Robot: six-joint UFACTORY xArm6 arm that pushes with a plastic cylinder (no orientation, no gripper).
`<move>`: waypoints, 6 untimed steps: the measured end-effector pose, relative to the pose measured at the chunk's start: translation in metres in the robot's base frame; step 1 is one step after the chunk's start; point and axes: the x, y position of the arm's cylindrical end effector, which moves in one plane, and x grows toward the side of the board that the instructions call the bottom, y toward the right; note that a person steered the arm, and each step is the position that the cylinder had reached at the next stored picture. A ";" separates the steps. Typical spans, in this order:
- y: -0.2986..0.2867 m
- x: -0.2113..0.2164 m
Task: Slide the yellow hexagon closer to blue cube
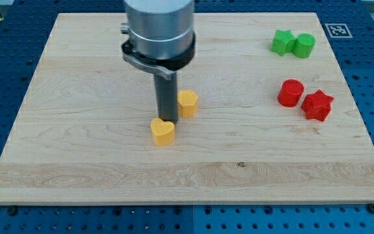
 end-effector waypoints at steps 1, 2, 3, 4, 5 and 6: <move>0.015 -0.014; 0.047 -0.002; 0.069 0.016; 0.095 0.024; 0.107 0.007; 0.102 -0.006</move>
